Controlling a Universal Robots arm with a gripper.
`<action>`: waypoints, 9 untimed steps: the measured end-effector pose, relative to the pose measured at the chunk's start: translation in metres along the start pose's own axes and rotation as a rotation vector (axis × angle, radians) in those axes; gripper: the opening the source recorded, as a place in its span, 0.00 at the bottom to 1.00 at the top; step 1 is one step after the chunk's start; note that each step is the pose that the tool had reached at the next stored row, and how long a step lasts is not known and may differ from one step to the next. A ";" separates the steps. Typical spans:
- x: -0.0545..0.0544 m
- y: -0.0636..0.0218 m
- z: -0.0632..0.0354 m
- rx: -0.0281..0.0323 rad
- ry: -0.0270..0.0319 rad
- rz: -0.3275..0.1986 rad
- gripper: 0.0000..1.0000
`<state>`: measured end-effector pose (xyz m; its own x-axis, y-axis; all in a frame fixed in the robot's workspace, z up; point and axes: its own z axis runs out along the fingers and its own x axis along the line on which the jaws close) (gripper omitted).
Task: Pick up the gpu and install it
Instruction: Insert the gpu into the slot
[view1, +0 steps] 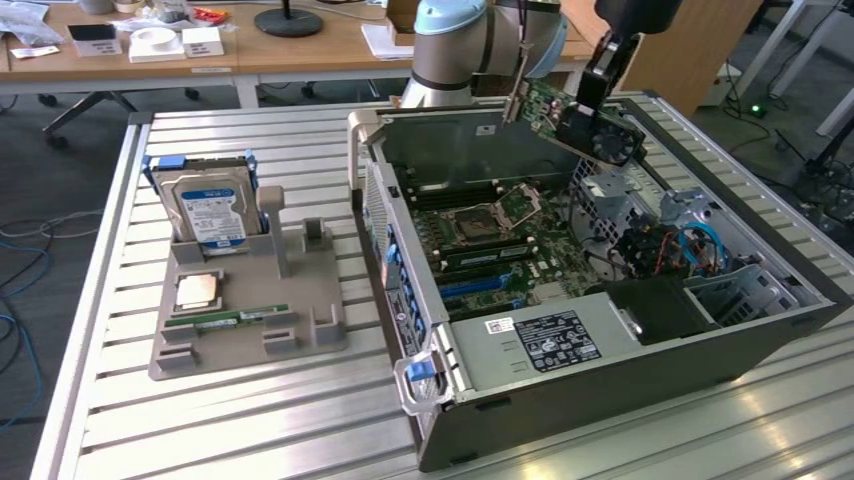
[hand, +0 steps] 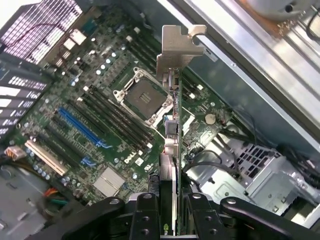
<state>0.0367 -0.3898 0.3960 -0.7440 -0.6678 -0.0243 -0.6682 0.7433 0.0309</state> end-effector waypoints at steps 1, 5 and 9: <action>0.000 0.0000 0.0001 -0.0004 0.0006 -0.018 0.26; 0.000 0.0000 0.0006 -0.0022 0.0029 -0.091 0.26; 0.000 0.0000 0.0011 -0.0040 0.0051 -0.164 0.26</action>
<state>0.0367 -0.3898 0.3949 -0.6249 -0.7803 -0.0243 -0.7807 0.6242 0.0309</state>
